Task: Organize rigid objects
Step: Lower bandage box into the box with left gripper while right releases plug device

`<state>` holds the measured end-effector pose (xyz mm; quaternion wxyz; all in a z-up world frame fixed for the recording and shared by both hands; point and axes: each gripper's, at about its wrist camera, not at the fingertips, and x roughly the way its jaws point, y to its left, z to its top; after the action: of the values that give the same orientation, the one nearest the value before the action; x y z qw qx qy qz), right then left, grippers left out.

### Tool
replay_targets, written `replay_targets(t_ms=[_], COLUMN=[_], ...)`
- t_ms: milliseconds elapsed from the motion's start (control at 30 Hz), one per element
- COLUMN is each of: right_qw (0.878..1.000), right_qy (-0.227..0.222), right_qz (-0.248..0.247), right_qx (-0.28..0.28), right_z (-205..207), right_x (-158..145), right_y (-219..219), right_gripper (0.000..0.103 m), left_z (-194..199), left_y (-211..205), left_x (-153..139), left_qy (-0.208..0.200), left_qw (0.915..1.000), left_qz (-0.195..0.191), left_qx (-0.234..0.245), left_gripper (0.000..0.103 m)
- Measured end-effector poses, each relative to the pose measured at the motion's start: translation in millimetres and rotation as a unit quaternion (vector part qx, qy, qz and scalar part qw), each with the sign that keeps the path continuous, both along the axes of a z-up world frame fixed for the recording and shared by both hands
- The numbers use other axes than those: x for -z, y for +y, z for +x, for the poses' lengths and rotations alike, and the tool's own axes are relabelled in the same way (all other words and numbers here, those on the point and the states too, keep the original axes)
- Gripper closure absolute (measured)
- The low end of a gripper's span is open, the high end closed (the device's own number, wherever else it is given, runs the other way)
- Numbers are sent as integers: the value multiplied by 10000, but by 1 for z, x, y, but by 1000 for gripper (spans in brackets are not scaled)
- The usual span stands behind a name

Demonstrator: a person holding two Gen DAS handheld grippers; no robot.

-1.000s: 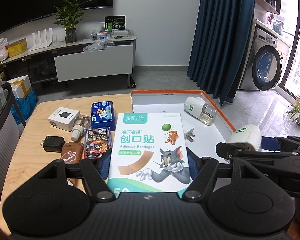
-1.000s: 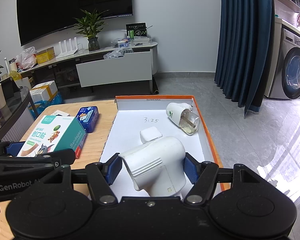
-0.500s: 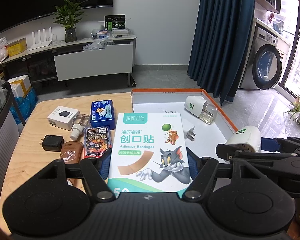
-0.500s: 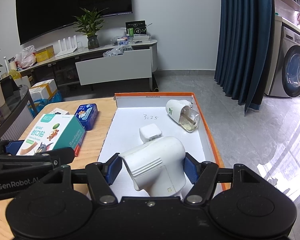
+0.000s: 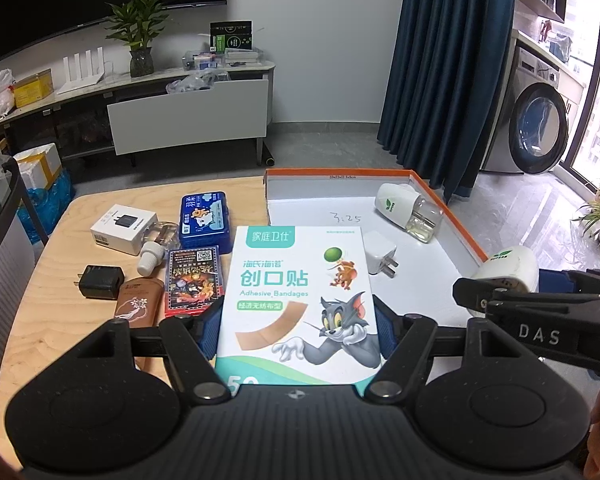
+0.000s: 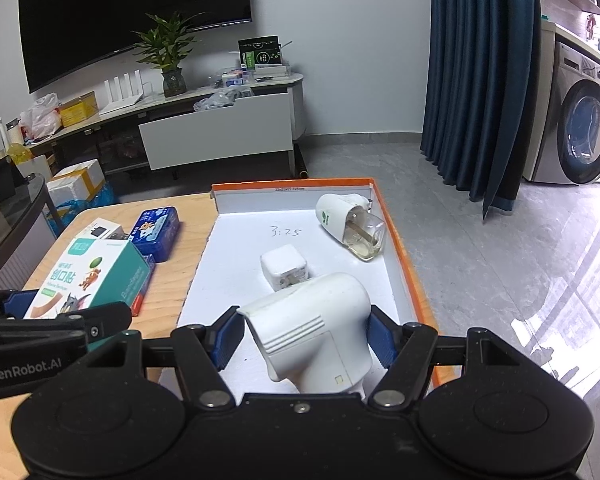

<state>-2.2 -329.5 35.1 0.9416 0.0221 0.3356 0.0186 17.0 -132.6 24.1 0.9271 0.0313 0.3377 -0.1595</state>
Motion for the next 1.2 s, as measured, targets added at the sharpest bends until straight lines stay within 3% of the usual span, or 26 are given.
replay_targets(t_ms=[400,1000,1200], right_qw=[9999,9995,9993], right_qy=[101,311,339], right_qz=[-25,-43,-160], right_qx=[72,102,80], right_z=[20,80,98], right_x=[5,19,22], right_y=[-15,-34,-38], right_gripper=[24,24,35], left_z=[12,38,46], left_y=[-16,-54,-65], left_x=[10,24,31], left_qy=[96,266,339], left_qw=[9997,9977,9970], left_qz=[34,53,76], left_qx=[204,620,694], left_gripper=[31,31,31])
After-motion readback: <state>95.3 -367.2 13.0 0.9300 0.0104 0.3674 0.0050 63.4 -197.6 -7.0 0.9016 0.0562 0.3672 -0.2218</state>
